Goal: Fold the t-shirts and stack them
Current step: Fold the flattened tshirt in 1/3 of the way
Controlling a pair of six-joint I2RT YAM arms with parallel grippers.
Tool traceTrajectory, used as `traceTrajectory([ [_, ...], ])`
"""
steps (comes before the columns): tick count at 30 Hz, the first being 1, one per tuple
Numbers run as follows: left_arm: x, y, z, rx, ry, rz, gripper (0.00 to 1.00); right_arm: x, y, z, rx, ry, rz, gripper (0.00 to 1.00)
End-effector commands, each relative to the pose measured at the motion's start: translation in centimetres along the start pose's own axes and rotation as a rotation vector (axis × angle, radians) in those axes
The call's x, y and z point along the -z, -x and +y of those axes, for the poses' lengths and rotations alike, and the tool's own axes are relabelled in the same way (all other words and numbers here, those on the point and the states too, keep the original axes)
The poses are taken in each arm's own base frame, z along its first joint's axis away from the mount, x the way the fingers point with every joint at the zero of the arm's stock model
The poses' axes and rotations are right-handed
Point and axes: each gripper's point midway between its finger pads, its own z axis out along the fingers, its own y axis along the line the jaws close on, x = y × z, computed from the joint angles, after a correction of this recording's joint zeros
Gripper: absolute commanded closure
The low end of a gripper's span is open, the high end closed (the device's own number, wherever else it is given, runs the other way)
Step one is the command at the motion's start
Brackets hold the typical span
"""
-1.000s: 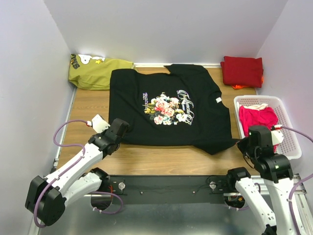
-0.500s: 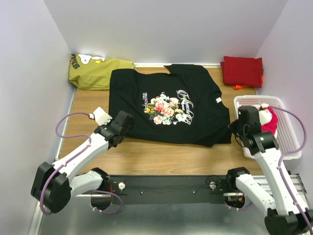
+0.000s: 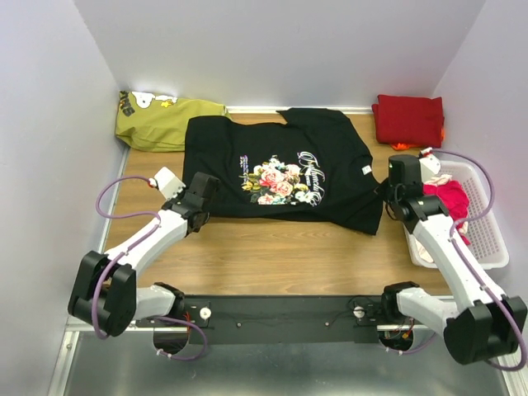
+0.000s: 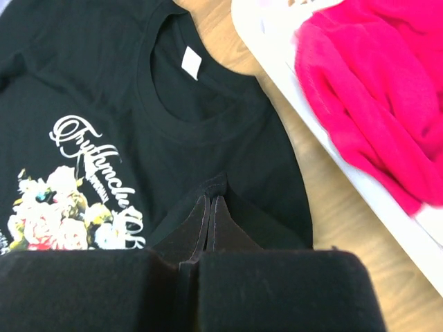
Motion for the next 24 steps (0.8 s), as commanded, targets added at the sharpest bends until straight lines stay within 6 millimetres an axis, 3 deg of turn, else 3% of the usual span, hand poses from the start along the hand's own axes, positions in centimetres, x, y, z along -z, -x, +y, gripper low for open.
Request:
traceTrajectory([
  [1, -1.6, 1.6, -1.5, -0.005, -0.006, -0.057, 1.0, -2.1, 1.7, 2.2, 0.017, 0.028, -0.061, 0.99],
  [10, -4.1, 1.0, -3.9, -0.071, -0.014, -0.049, 1.0, -5.8, 2.2, 4.7, 0.068, 0.026, -0.073, 0.99],
  [21, -4.8, 0.9, -6.2, -0.11, -0.058, -0.039, 1.0, -6.5, 7.6, 9.4, 0.118, 0.089, -0.185, 0.99],
  [24, -5.0, 1.0, -6.8, -0.118, -0.062, -0.039, 1.0, -7.1, 8.2, 10.5, 0.144, 0.105, -0.187, 0.99],
])
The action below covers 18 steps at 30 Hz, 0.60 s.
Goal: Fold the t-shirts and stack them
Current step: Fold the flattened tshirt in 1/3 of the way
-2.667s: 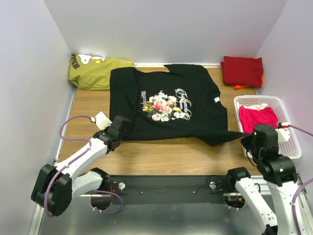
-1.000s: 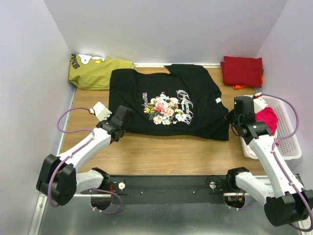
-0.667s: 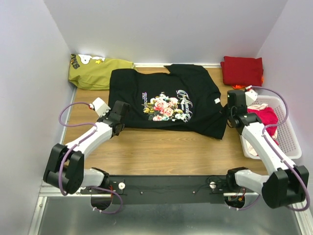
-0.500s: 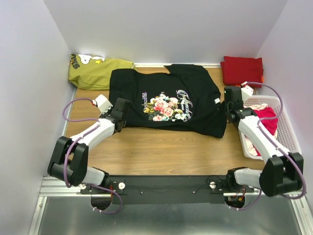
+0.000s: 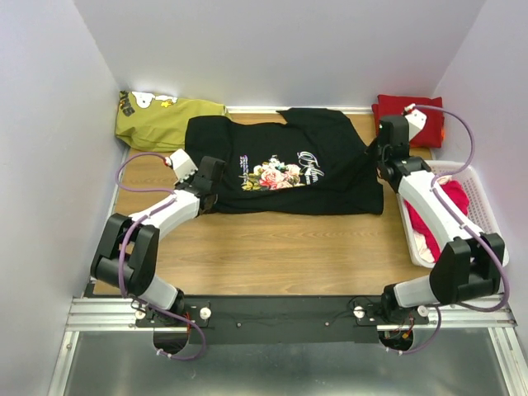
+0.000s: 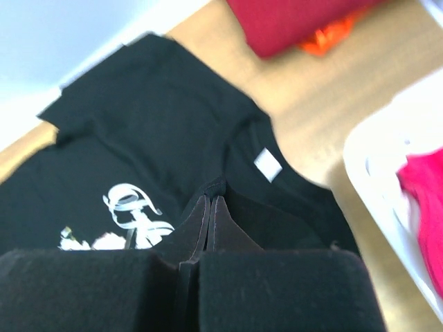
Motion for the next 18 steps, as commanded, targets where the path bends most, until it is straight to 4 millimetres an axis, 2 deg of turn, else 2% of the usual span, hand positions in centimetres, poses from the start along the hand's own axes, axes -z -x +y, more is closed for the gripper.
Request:
traceTrajectory([
  [1, -0.4, 1.4, -1.9, 0.006, -0.033, -0.025, 1.0, -1.9, 2.2, 1.9, 0.046, 0.018, -0.053, 0.99],
  [7, -1.3, 1.5, -3.1, -0.02, -0.036, -0.034, 1.0, -5.1, -0.6, 2.4, 0.096, 0.006, 0.018, 0.99],
  [8, -1.6, 1.3, -3.2, -0.028, -0.03, -0.032, 1.0, -5.9, -1.6, 2.3, 0.109, -0.003, 0.037, 0.99],
  [9, -1.8, 1.7, -3.7, -0.022, -0.041, -0.043, 1.0, -6.3, -1.9, 2.3, 0.114, -0.005, 0.043, 0.99],
  [13, -3.1, 1.3, -4.3, -0.052, -0.024, -0.034, 1.0, -8.1, -4.0, 2.4, 0.133, -0.005, 0.085, 0.99],
  [14, -3.7, 0.6, -4.2, -0.068, -0.011, -0.022, 1.0, -8.3, -4.3, 2.4, 0.139, -0.002, 0.093, 0.99],
  [18, -5.1, -0.2, -3.7, -0.083, 0.021, -0.008, 1.0, -9.7, -6.0, 2.4, 0.17, -0.005, 0.125, 0.99],
])
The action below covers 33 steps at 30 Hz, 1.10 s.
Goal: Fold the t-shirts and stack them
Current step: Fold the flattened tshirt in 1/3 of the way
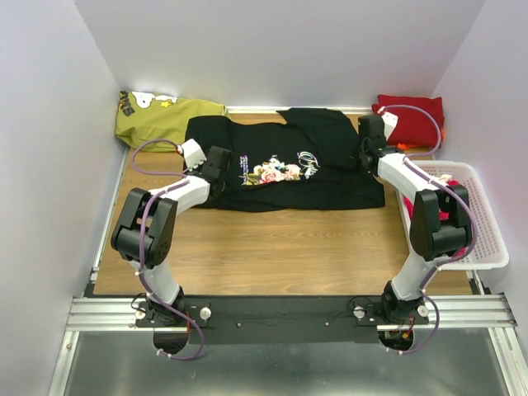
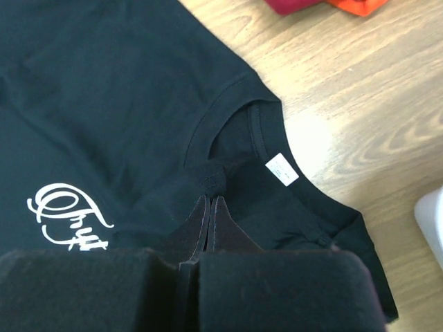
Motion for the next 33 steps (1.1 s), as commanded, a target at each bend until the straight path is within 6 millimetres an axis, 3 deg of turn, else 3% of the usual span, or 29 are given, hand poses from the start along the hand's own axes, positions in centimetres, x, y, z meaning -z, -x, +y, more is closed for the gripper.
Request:
traceTrajectory([
  [1, -1.7, 0.0, 0.1, -0.008, 0.024, 0.005, 1.0, -1.5, 0.9, 1.5, 0.024, 0.038, -0.023, 0.97],
  [4, -1.6, 0.7, -0.2, 0.039, -0.001, 0.017, 1.0, -2.6, 1.7, 2.3, 0.041, 0.04, -0.035, 0.97],
  [8, -1.1, 3.5, -1.3, 0.074, -0.039, -0.029, 1.0, -4.0, 2.8, 4.2, 0.082, 0.085, -0.041, 0.96],
  [9, -1.3, 3.7, -0.9, 0.065, -0.017, -0.027, 0.98, -4.2, 3.3, 4.6, 0.083, 0.092, -0.05, 0.92],
  [10, -1.4, 4.7, -1.4, 0.067, -0.014, -0.041, 0.96, -4.4, 3.5, 5.0, 0.089, 0.104, -0.05, 0.79],
  [11, -1.9, 4.5, -1.3, 0.054, -0.001, -0.035, 0.94, -4.8, 3.9, 5.3, 0.098, 0.108, -0.058, 0.7],
  [12, -2.1, 4.7, -1.4, 0.048, -0.004, -0.041, 0.89, -4.8, 4.3, 5.5, 0.098, 0.107, -0.066, 0.62],
  [13, -2.4, 5.0, -1.6, 0.051, -0.011, -0.04, 0.79, -5.0, 4.6, 5.3, 0.101, 0.093, -0.075, 0.49],
  [15, -2.8, 5.1, -1.9, 0.04, -0.026, -0.038, 0.54, -4.5, 5.2, 5.0, 0.101, 0.08, -0.093, 0.37],
  [16, -2.9, 5.0, -1.9, 0.038, -0.031, -0.033, 0.48, -4.2, 5.5, 4.5, 0.097, 0.06, -0.105, 0.31],
  [18, -3.0, 5.0, -1.9, 0.026, -0.031, -0.028, 0.38, -2.7, 5.4, 3.4, 0.088, 0.043, -0.111, 0.27],
  [20, -2.8, 5.1, -1.4, 0.027, -0.017, -0.033, 0.37, -1.5, 5.1, 2.5, 0.071, 0.034, -0.11, 0.26],
  [24, -1.9, 4.7, 0.3, 0.047, 0.019, -0.027, 0.28, 1.1, 1.6, 0.2, 0.048, 0.039, -0.051, 0.26],
  [27, -0.8, 3.9, 1.3, 0.049, -0.004, -0.004, 0.28, 2.5, -1.4, -1.6, 0.04, 0.031, 0.013, 0.27],
  [28, -0.7, 2.7, 1.8, 0.037, -0.011, 0.026, 0.28, 2.8, -2.2, -1.9, 0.038, 0.03, 0.034, 0.27],
  [33, 0.5, 0.8, 2.6, 0.041, -0.067, 0.082, 0.28, 4.2, -6.8, -3.3, 0.033, 0.049, 0.148, 0.27],
])
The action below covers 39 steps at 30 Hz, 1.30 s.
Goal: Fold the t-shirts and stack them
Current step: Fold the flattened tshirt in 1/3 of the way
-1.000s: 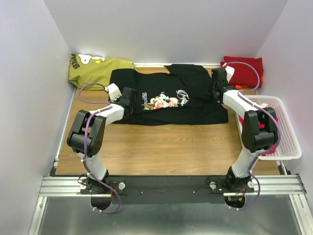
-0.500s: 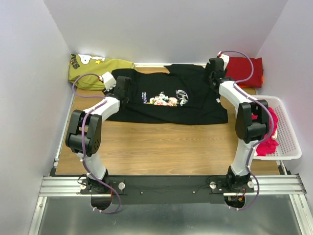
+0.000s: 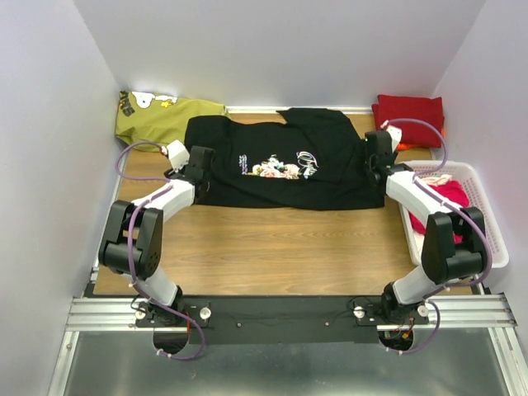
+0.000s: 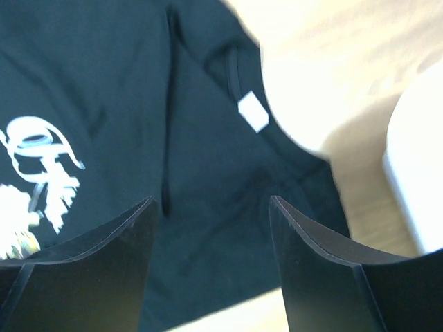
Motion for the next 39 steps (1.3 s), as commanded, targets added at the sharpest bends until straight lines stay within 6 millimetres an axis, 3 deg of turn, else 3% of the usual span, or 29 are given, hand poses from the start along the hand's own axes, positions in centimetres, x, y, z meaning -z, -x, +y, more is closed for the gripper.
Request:
traceTrajectory([
  [1, 1.1, -1.4, 0.2, 0.019, -0.062, 0.055, 0.28, 0.9, -5.1, -1.0, -0.023, 0.013, 0.137, 0.27],
  [6, 0.6, -2.4, -0.8, -0.014, -0.087, 0.109, 0.28, 0.5, -8.1, -1.0, -0.017, 0.027, 0.226, 0.28],
  [11, -0.1, -4.8, -1.4, -0.04, -0.111, 0.204, 0.31, 0.1, -10.7, -1.3, -0.01, 0.024, 0.305, 0.29],
  [17, -1.1, -7.7, 0.7, -0.098, 0.037, 0.325, 0.4, 0.1, -12.6, -2.3, -0.001, -0.003, 0.344, 0.29],
  [28, 1.2, -10.7, 5.4, -0.069, 0.184, 0.427, 0.44, 0.2, -14.7, -3.3, 0.01, -0.033, 0.401, 0.3],
  [34, 3.0, -11.0, 7.5, -0.057, 0.216, 0.437, 0.44, 0.6, -16.7, -4.1, 0.014, -0.059, 0.455, 0.3],
  [39, 4.5, -9.8, 9.0, -0.042, 0.234, 0.398, 0.44, 1.5, -17.3, -5.0, 0.01, -0.088, 0.47, 0.31],
])
